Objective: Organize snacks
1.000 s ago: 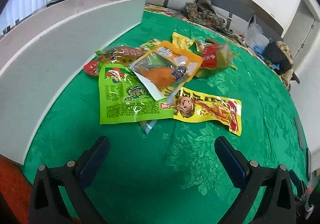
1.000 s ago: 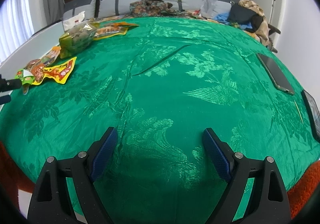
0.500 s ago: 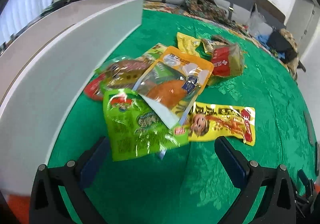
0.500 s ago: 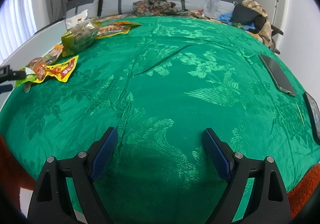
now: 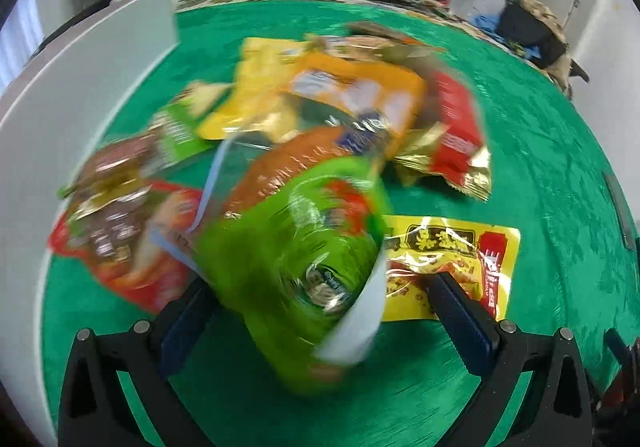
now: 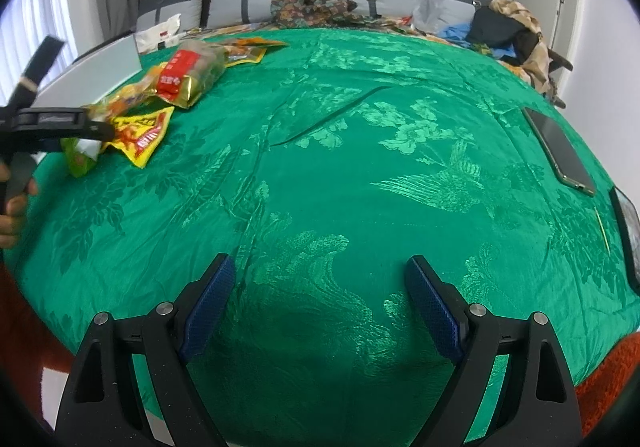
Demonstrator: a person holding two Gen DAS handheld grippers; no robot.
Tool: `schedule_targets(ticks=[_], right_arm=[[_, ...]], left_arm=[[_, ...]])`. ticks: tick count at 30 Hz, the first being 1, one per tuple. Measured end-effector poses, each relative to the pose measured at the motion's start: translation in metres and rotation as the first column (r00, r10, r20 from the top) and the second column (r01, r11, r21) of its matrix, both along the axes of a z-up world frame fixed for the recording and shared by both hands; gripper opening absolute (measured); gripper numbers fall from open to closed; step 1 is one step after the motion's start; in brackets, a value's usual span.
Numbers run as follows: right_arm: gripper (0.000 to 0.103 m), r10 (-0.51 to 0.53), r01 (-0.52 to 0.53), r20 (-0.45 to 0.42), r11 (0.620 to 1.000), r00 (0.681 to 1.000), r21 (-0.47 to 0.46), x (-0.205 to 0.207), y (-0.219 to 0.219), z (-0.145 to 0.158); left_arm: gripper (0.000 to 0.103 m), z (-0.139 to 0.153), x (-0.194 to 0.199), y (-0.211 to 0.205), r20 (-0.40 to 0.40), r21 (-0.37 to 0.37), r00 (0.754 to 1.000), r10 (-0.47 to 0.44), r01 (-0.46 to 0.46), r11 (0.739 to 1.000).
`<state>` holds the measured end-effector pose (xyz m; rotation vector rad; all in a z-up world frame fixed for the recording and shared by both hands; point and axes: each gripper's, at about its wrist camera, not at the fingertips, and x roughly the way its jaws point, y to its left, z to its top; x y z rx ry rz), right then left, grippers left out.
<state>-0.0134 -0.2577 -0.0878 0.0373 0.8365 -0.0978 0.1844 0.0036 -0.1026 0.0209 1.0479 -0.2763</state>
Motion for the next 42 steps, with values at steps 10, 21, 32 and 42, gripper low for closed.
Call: schedule_targets(ticks=[10, 21, 32, 42], right_arm=[[0.090, 0.004, -0.004, 0.003, 1.000, 1.000, -0.001, -0.002, 0.000, 0.000], [0.090, -0.003, 0.003, 0.005, 1.000, 1.000, -0.003, -0.002, 0.001, 0.001], [0.090, -0.025, 0.025, 0.007, 1.000, 1.000, -0.005, -0.001, 0.002, 0.000], [0.090, -0.037, 0.037, 0.030, 0.999, 0.999, -0.010, -0.005, 0.003, -0.001]], left_arm=[[0.103, 0.020, -0.025, -0.070, 0.034, -0.029, 0.983, -0.180, 0.181, 0.983], [0.103, 0.042, -0.061, 0.031, 0.105, -0.074, 0.994, 0.022, -0.014, 0.997], [0.103, 0.004, -0.080, 0.072, 0.055, -0.029, 0.994, 0.090, -0.088, 0.996], [0.103, -0.006, -0.083, 0.066, 0.073, 0.070, 0.995, 0.064, -0.070, 0.995]])
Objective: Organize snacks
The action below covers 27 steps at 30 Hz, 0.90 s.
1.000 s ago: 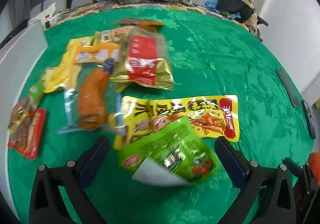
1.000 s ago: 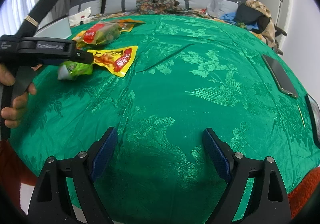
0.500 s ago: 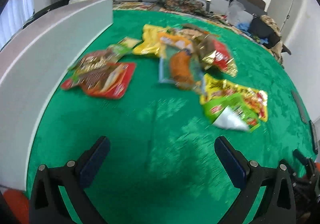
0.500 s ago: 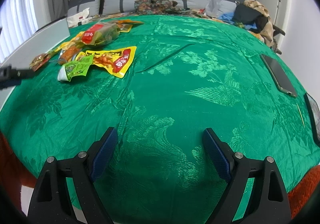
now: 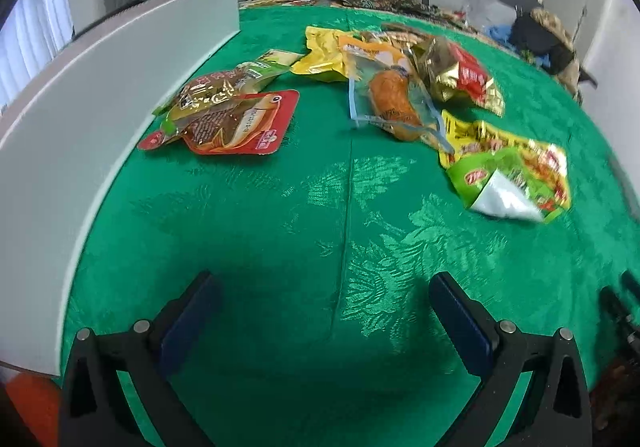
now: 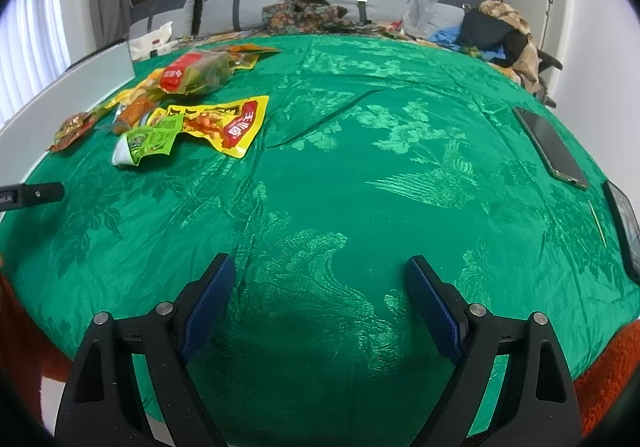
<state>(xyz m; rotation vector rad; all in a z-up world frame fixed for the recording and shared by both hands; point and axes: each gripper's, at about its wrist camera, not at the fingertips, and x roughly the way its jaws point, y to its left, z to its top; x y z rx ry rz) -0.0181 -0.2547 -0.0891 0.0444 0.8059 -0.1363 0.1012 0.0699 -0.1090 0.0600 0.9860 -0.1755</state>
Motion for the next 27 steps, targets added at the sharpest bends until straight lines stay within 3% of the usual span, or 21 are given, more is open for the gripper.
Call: schedule_targets(ticks=[27], right_arm=[[0.090, 0.000, 0.000, 0.001, 1.000, 1.000, -0.001, -0.0001, 0.0007, -0.0014]], left_arm=[[0.103, -0.0019, -0.0040, -0.0033, 0.038, 0.012, 0.999, -0.005, 0.005, 1.000]])
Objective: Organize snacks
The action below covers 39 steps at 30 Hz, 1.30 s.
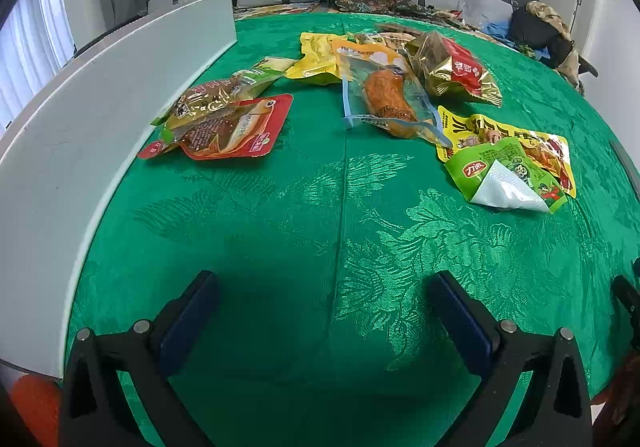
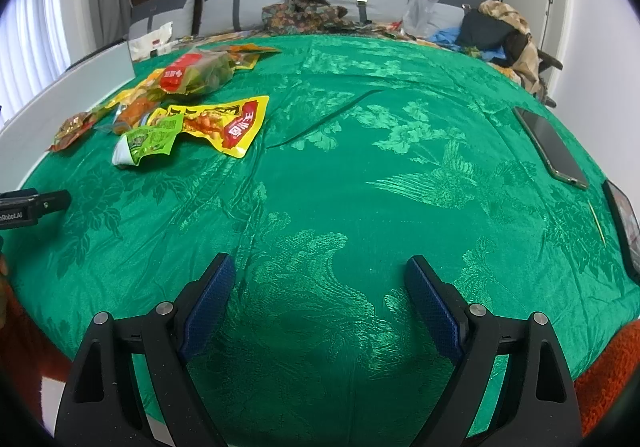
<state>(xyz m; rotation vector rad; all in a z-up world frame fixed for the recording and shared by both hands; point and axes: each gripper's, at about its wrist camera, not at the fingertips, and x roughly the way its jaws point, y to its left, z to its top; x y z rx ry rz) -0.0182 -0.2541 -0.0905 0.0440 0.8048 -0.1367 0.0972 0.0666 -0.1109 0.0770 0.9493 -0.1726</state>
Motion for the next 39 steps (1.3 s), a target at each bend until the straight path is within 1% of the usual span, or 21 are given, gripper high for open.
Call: schedule_targets(ticks=[17, 22, 23, 25, 26, 27, 29, 30, 31, 32, 33, 35, 36, 38, 39], right_arm=[[0.090, -0.001, 0.001, -0.009, 1.000, 1.000, 0.002, 0.001, 0.000, 0.000], [0.090, -0.001, 0.001, -0.009, 1.000, 1.000, 0.002, 0.001, 0.000, 0.000], [0.090, -0.001, 0.001, -0.010, 1.000, 1.000, 0.002, 0.001, 0.000, 0.000], [0.090, -0.001, 0.001, -0.010, 1.000, 1.000, 0.002, 0.001, 0.000, 0.000], [0.090, -0.002, 0.002, -0.010, 1.000, 1.000, 0.002, 0.001, 0.000, 0.000], [0.090, -0.002, 0.002, -0.010, 1.000, 1.000, 0.002, 0.001, 0.000, 0.000], [0.090, -0.001, 0.001, -0.010, 1.000, 1.000, 0.002, 0.001, 0.000, 0.000], [0.090, -0.001, 0.001, -0.009, 1.000, 1.000, 0.002, 0.001, 0.000, 0.000], [0.090, -0.001, 0.001, -0.009, 1.000, 1.000, 0.002, 0.001, 0.000, 0.000], [0.090, 0.000, 0.000, -0.008, 1.000, 1.000, 0.001, 0.001, 0.000, 0.000], [0.090, 0.001, -0.001, -0.009, 1.000, 1.000, 0.002, 0.001, -0.001, 0.000], [0.090, 0.004, -0.004, -0.009, 1.000, 1.000, 0.002, 0.000, -0.001, 0.001], [0.090, 0.004, -0.004, -0.009, 1.000, 1.000, 0.002, 0.000, -0.001, 0.001], [0.090, 0.002, -0.002, -0.010, 1.000, 1.000, 0.003, 0.000, -0.001, 0.001], [0.090, 0.003, -0.003, -0.009, 1.000, 1.000, 0.002, 0.001, -0.001, 0.001]], left_arm=[[0.103, 0.000, 0.000, 0.000, 0.004, -0.001, 1.000, -0.002, 0.002, 1.000], [0.103, 0.001, 0.000, 0.000, -0.010, -0.002, 1.000, -0.004, 0.004, 1.000], [0.103, 0.002, 0.000, -0.001, -0.015, -0.004, 1.000, -0.011, 0.011, 1.000], [0.103, 0.005, 0.000, -0.005, -0.028, -0.047, 0.998, -0.061, 0.060, 0.997], [0.103, 0.008, -0.002, -0.010, -0.030, -0.081, 0.994, -0.108, 0.106, 0.991], [0.103, 0.011, -0.003, -0.014, -0.025, -0.095, 0.989, -0.148, 0.145, 0.985], [0.103, 0.018, -0.004, -0.028, -0.015, -0.099, 0.968, -0.249, 0.247, 0.964], [0.103, 0.021, -0.002, -0.038, -0.026, -0.100, 0.944, -0.330, 0.326, 0.940], [0.103, 0.024, 0.000, -0.046, -0.039, -0.098, 0.923, -0.383, 0.378, 0.921], [0.103, 0.028, 0.004, -0.057, -0.062, -0.087, 0.887, -0.458, 0.452, 0.888], [0.103, 0.032, 0.008, -0.067, -0.082, -0.073, 0.854, -0.513, 0.509, 0.858], [0.103, 0.039, 0.017, -0.083, -0.117, -0.050, 0.798, -0.591, 0.590, 0.806], [0.103, 0.042, 0.021, -0.089, -0.129, -0.044, 0.778, -0.615, 0.615, 0.787], [0.103, 0.047, 0.032, -0.103, -0.145, -0.018, 0.747, -0.649, 0.654, 0.756], [0.103, 0.048, 0.036, -0.110, -0.156, -0.019, 0.734, -0.661, 0.667, 0.745]])
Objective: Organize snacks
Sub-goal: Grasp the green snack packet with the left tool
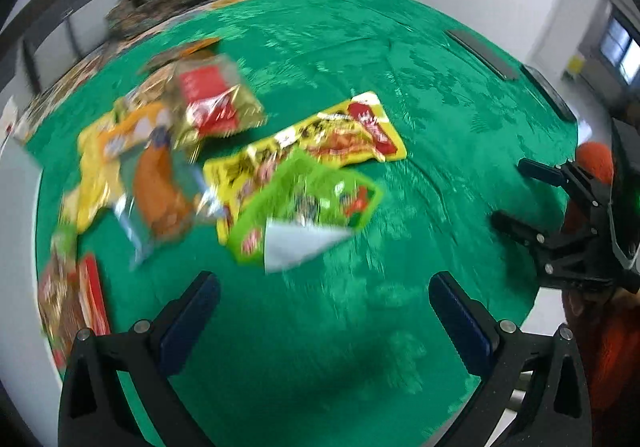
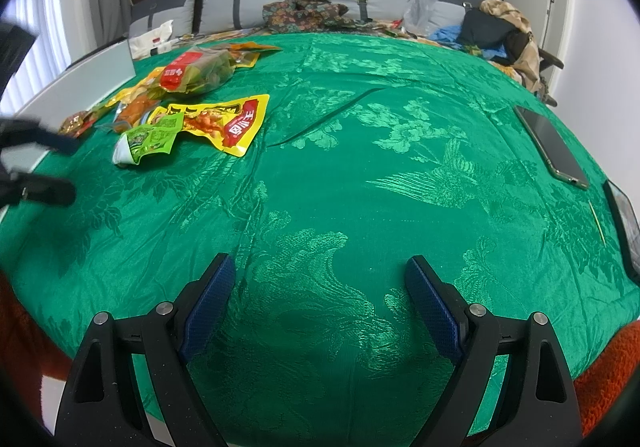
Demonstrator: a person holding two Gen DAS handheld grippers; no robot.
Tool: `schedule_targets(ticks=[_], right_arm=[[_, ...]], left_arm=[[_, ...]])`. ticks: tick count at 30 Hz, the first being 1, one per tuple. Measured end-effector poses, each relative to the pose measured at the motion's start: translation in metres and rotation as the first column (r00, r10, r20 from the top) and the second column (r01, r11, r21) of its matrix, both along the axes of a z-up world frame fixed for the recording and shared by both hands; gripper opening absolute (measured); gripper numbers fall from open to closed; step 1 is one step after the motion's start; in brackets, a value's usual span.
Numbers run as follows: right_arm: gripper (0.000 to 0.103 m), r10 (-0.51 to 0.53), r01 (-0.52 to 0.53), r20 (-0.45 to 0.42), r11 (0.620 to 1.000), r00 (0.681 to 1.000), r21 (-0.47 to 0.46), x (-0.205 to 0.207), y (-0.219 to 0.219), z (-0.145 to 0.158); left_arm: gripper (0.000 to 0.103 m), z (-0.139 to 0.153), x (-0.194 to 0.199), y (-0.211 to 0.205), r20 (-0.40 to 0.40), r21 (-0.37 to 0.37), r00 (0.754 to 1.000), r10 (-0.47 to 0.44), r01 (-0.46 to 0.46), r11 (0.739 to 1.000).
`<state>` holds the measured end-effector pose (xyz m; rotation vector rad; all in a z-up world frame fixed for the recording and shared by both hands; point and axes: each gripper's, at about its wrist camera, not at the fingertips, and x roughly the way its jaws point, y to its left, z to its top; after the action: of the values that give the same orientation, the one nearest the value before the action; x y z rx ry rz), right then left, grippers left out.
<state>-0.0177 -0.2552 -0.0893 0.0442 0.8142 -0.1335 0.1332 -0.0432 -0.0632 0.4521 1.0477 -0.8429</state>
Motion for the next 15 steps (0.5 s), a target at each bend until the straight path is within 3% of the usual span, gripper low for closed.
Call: schedule_targets(ticks=[6, 15], right_arm=[[0.090, 0.001, -0.001, 0.000, 1.000, 1.000, 0.000, 0.000, 0.000, 0.000], [0.090, 0.001, -0.001, -0.001, 1.000, 1.000, 0.001, 0.000, 0.000, 0.000]], left_arm=[[0.103, -0.011, 0.026, -0.019, -0.023, 0.048, 1.000, -0.010, 0.011, 0.999], [0.103, -0.026, 0.033, -0.044, -0.002, 0.093, 1.000, -0.021, 0.021, 0.995]])
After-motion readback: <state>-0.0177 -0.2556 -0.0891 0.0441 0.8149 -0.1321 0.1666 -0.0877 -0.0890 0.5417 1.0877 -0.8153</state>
